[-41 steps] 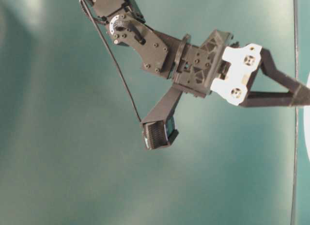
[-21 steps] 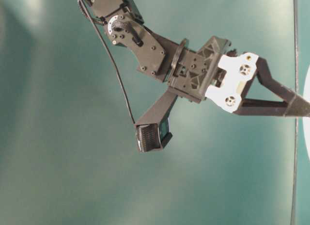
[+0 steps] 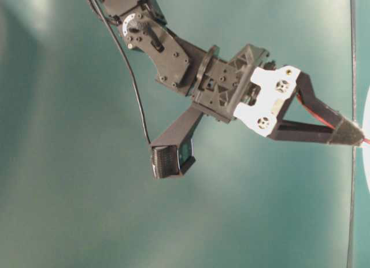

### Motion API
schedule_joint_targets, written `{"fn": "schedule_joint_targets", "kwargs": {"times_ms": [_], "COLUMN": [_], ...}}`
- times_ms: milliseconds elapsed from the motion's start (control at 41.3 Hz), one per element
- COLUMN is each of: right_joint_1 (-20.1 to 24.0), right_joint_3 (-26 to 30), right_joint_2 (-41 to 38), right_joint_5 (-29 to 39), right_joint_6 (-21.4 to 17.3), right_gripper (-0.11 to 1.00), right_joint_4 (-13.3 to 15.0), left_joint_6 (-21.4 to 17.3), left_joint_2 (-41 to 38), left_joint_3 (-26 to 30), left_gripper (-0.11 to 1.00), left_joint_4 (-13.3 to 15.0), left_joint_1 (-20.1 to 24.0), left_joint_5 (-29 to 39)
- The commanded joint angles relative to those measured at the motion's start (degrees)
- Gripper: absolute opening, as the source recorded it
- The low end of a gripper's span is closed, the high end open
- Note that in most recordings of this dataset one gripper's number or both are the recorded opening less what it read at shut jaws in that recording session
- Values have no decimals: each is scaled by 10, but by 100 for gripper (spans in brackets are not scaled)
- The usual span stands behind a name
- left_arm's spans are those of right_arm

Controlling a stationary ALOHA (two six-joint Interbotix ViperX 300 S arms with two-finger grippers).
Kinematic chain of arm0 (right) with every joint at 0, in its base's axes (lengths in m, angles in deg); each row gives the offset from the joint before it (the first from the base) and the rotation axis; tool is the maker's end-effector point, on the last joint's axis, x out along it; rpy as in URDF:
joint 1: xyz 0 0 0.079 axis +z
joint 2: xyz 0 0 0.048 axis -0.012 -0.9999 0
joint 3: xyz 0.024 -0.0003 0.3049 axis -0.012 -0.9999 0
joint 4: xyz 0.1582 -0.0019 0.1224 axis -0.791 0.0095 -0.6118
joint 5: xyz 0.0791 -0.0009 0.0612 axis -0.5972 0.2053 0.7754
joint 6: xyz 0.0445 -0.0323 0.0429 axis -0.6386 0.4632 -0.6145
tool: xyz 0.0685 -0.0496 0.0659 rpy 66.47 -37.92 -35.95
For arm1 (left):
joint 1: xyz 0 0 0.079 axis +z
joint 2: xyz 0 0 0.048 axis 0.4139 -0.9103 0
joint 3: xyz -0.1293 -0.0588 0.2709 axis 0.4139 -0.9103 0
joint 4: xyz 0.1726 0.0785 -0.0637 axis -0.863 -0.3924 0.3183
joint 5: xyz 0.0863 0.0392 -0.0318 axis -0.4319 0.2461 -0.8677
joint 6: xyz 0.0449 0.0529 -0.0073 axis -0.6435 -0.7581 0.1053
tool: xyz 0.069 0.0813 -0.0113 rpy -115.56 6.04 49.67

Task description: Scoop the yellow hexagonal prism block from the bowl with a spoon using the right arm.

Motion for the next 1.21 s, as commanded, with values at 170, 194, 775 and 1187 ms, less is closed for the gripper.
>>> {"fn": "schedule_joint_targets", "kwargs": {"times_ms": [170,194,775,1187], "right_joint_1": [3,3,4,-1], "right_joint_3": [-32,-35,-98,-52], "right_joint_2": [49,53,96,119], "right_joint_5": [-53,-57,-140,22], "right_joint_6": [-1,-1,-2,-4], "right_gripper": [23,23,23,23], "right_joint_4": [-11,-12,-24,-24], "left_joint_6": [-1,-1,-1,-1], "left_joint_2": [-4,-4,-4,-4], "left_joint_3": [9,9,9,9], "left_gripper": [1,1,1,1], "left_joint_4": [-1,-1,-1,-1], "left_joint_1": [1,1,1,2], "left_joint_5": [-3,-3,-3,-4]}}
